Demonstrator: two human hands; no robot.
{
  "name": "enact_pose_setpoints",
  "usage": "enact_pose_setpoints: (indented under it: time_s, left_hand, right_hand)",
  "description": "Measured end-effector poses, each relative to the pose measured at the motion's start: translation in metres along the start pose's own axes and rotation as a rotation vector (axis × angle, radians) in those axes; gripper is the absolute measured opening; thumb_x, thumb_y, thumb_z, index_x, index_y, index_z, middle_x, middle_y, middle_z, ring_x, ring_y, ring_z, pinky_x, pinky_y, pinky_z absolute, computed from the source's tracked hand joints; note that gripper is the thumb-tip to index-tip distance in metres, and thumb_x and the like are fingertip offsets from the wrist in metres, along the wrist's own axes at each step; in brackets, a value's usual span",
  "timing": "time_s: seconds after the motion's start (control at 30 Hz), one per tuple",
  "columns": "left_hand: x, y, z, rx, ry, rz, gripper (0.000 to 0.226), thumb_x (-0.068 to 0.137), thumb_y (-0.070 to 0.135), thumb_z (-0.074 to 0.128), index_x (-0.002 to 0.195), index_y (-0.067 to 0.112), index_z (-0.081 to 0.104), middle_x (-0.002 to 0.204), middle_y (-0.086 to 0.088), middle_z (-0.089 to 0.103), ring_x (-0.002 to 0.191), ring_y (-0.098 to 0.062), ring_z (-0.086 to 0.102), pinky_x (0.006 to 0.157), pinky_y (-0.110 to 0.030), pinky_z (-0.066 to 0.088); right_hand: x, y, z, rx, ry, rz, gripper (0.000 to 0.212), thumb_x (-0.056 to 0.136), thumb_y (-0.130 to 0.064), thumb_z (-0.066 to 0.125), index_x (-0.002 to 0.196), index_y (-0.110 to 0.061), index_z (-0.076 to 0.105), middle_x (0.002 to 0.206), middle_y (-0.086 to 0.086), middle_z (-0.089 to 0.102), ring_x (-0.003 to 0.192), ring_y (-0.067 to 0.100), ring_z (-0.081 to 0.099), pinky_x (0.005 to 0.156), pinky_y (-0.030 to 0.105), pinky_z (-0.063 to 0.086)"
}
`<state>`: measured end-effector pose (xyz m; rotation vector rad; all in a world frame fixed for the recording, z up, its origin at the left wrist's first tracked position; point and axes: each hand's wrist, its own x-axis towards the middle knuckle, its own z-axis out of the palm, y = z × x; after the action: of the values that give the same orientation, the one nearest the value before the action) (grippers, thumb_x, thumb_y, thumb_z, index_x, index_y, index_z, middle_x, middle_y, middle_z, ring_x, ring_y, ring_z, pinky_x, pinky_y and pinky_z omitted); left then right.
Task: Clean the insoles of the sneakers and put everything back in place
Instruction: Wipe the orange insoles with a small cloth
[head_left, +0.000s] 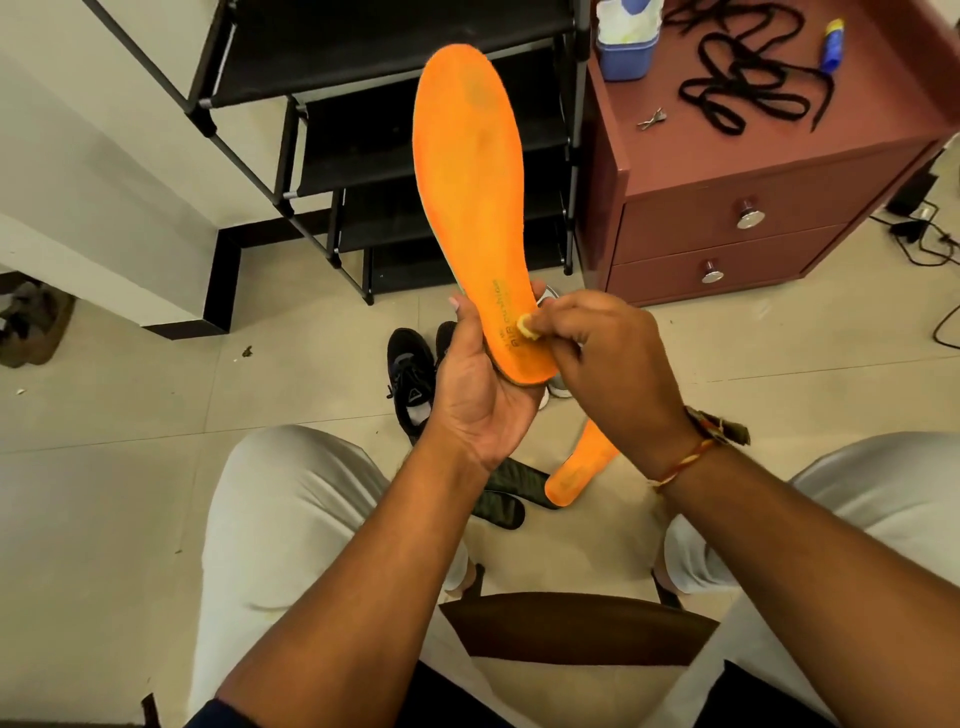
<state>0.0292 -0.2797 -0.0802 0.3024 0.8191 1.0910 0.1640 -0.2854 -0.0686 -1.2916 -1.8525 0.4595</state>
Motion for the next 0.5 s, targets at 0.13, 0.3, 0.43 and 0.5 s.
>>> enact_pose_setpoints:
  time_s: [0.13, 0.3, 0.43, 0.5]
  left_hand:
    - [0.000, 0.002, 0.003, -0.028, -0.008, -0.011, 0.076, 0.101, 0.064, 0.028, 0.138, 0.002, 0.051, 0.130, -0.017, 0.054, 0.123, -0.025, 0.053, 0.111, -0.038, 0.043]
    - [-0.002, 0.005, 0.003, -0.005, 0.005, -0.004, 0.075, 0.100, 0.066, 0.026, 0.131, 0.007, 0.060, 0.118, -0.013, 0.063, 0.113, -0.022, 0.060, 0.107, -0.037, 0.045]
    - [-0.002, 0.004, 0.004, -0.009, 0.013, 0.028, 0.073, 0.104, 0.058, 0.024, 0.111, 0.006, 0.074, 0.111, -0.011, 0.073, 0.106, -0.020, 0.068, 0.102, -0.033, 0.050]
    - [-0.002, 0.004, 0.004, 0.007, 0.013, 0.029, 0.072, 0.103, 0.060, 0.024, 0.113, 0.006, 0.072, 0.110, -0.010, 0.073, 0.106, -0.020, 0.067, 0.103, -0.033, 0.050]
  right_hand:
    - [-0.004, -0.006, -0.001, 0.000, -0.020, -0.011, 0.015, 0.089, -0.009, 0.067, 0.098, -0.011, 0.078, 0.100, 0.004, 0.074, 0.093, 0.023, 0.069, 0.083, 0.042, 0.058]
    - [-0.003, -0.013, -0.001, 0.024, -0.099, -0.096, 0.018, 0.086, -0.008, 0.065, 0.097, -0.013, 0.078, 0.098, 0.002, 0.075, 0.091, 0.022, 0.069, 0.082, 0.039, 0.057]
    - [0.006, 0.009, -0.009, -0.053, -0.020, -0.014, 0.013, 0.091, -0.010, 0.067, 0.096, -0.008, 0.078, 0.095, 0.007, 0.075, 0.088, 0.024, 0.069, 0.079, 0.044, 0.058]
    - [0.003, 0.005, -0.008, -0.056, -0.029, -0.036, 0.014, 0.091, -0.010, 0.065, 0.096, -0.010, 0.078, 0.096, 0.005, 0.075, 0.089, 0.023, 0.069, 0.081, 0.042, 0.057]
